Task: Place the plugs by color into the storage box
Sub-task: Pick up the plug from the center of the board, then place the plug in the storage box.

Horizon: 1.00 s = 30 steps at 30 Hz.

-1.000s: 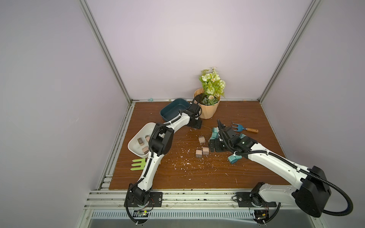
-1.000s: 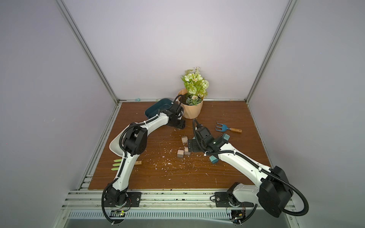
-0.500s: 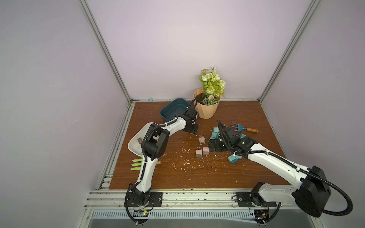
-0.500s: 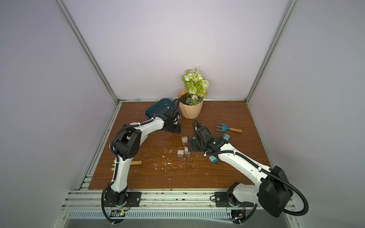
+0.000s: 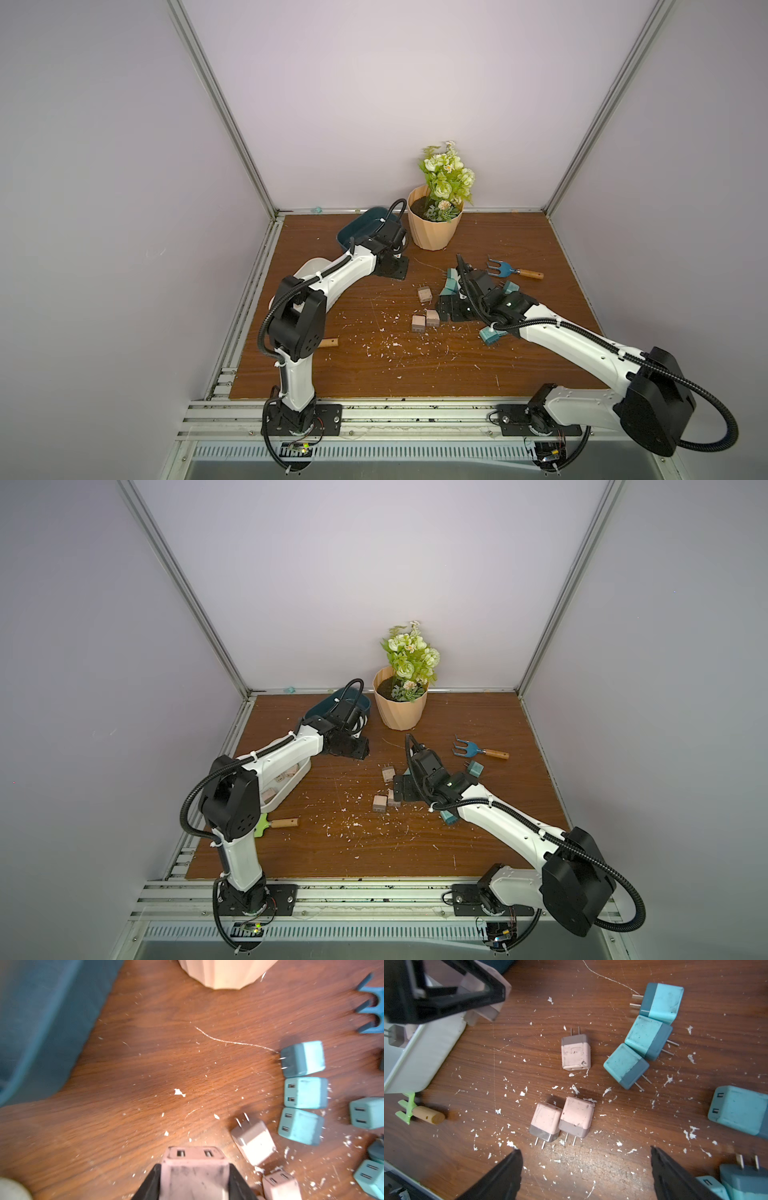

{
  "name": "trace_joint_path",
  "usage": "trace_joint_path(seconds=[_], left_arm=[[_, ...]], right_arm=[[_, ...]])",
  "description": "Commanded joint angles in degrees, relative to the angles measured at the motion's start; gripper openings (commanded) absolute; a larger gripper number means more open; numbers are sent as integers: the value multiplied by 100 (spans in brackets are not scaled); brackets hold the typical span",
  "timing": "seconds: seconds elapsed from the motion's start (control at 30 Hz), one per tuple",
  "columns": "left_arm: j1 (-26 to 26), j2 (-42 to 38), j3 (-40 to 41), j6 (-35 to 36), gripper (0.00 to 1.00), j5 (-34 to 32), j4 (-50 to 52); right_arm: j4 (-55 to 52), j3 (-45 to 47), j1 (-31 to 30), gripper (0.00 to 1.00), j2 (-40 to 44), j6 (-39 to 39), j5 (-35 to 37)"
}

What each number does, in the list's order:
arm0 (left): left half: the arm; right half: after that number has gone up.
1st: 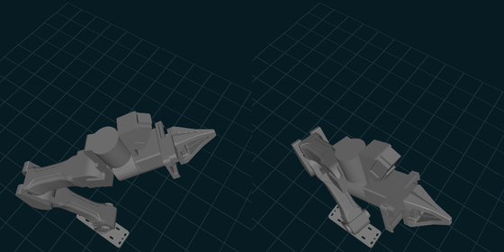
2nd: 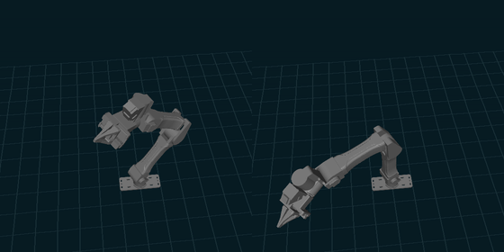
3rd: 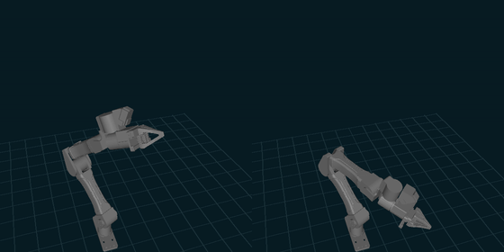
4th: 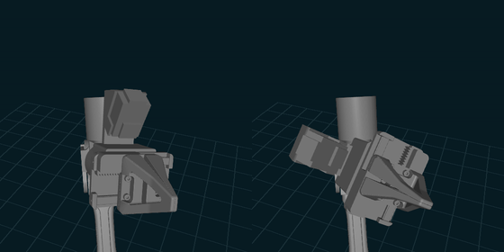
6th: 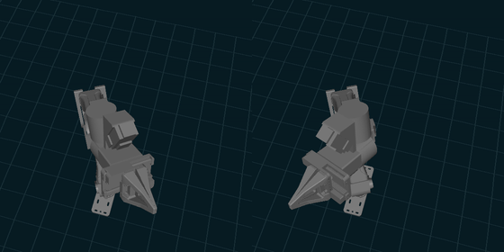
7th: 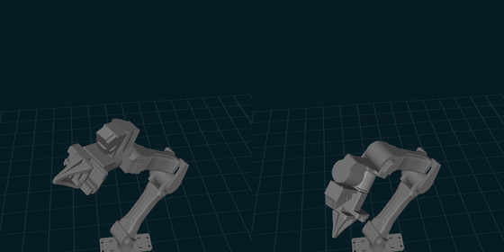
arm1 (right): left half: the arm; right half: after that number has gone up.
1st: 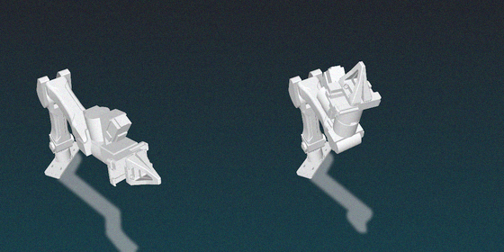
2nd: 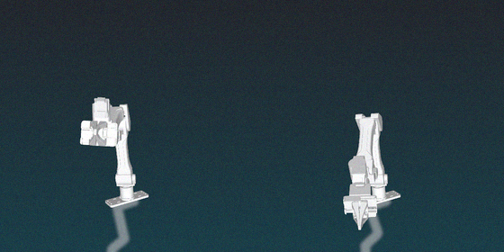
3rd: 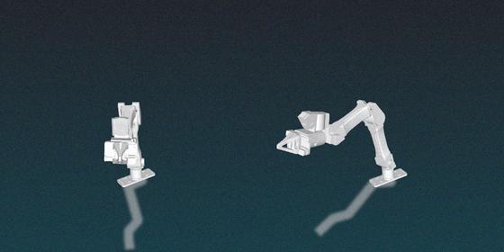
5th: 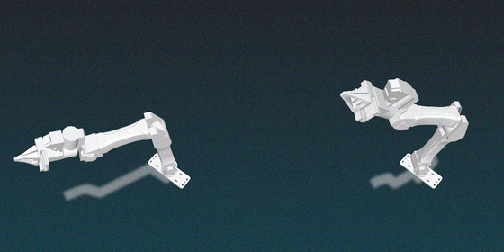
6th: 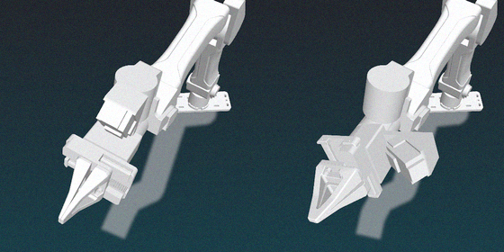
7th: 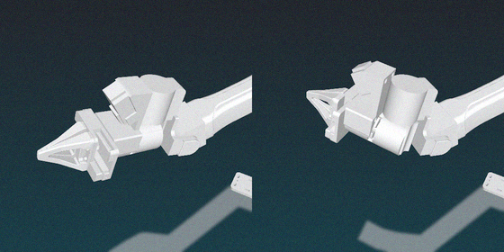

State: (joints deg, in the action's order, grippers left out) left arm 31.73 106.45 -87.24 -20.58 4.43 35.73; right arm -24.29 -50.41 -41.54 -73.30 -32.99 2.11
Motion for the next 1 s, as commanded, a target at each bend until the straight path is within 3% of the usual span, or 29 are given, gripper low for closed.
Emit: trace_joint_path(seconds=[0.0, 0.13, 0.33, 0.57, 0.67, 0.97], left_arm=[[-150, -432, 128, -139, 39, -227, 506], [-737, -1072, 675, -154, 36, -104, 549], [-2129, -1768, 1144, 192, 33, 82, 734], [-3708, -1831, 1781, 703, 33, 314, 562], [-4007, -1619, 1859, 733, 33, 409, 432], [-4016, -775, 1546, 539, 33, 274, 91]], right_arm=[[313, -47, -3, 98, -131, 73, -143], [457, -92, -3, 98, -273, 115, -231], [562, -200, -10, 98, -511, 235, -362], [604, -346, -37, 98, -744, 324, -457], [567, -422, -47, 98, -813, 354, -452], [518, -290, -91, 98, -680, 261, -394]])
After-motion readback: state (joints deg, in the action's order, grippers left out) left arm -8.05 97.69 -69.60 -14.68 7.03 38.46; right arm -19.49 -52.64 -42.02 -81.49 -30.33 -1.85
